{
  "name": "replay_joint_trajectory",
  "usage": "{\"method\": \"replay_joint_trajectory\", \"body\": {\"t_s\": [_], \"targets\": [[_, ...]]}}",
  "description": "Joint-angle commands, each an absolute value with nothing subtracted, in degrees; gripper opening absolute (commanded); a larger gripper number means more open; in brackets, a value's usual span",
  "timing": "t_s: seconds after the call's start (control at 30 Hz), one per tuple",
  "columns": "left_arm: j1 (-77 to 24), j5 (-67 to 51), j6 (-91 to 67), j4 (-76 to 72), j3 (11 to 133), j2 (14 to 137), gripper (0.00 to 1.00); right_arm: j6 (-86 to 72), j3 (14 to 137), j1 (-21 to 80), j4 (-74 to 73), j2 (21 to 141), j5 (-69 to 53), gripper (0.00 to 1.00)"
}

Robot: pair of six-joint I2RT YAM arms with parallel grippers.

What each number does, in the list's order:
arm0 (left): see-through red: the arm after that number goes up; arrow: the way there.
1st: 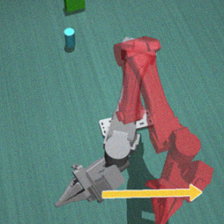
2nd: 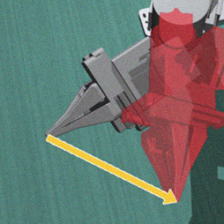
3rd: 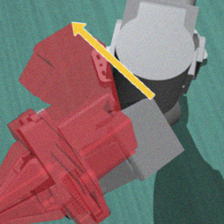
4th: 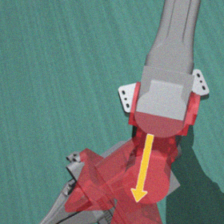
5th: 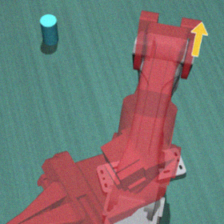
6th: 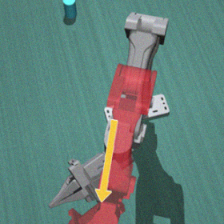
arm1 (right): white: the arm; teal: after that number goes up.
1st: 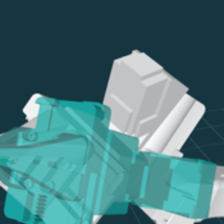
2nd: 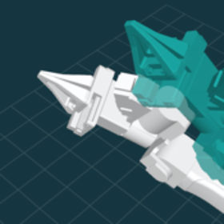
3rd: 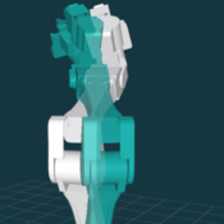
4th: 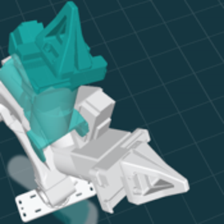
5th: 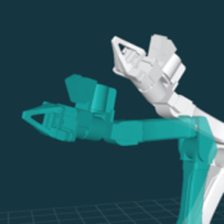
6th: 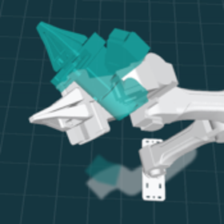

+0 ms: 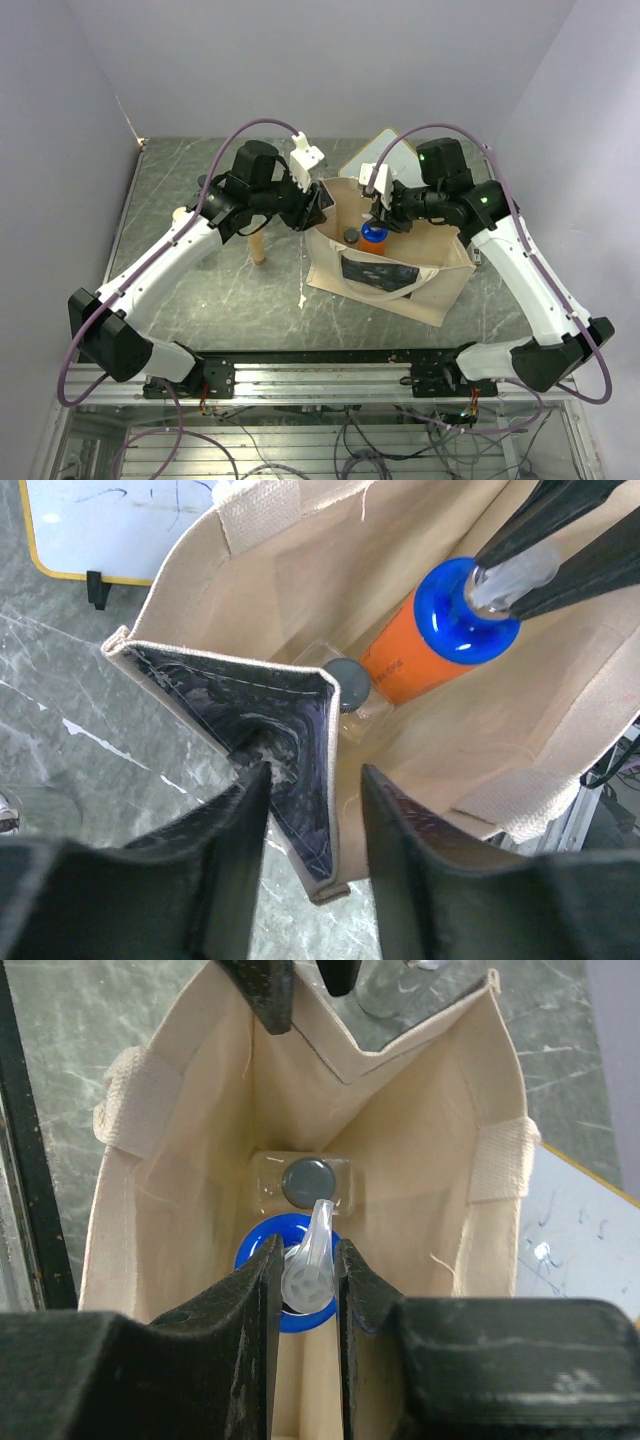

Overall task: Place the personal care products into the canvas bag
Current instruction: Place the care product in the canvas bag.

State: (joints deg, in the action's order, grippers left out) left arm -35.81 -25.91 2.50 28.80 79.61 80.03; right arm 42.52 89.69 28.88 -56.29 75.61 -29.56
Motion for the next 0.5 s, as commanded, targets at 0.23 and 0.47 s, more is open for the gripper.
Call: {"method": "replay_joint_trajectory", "body": {"t_s": [0.23, 0.47], "targets": [[-36.44, -26.62, 3.34, 25.42, 79.54, 80.43, 0.11, 46.17, 80.75, 28.52, -42.4, 76.88, -35.14, 0.0], [-36.47, -27.31, 3.66, 25.16, 78.99, 80.65, 0.07, 45.63, 76.24, 27.35, -37.52, 77.75, -39.69, 0.0]]}}
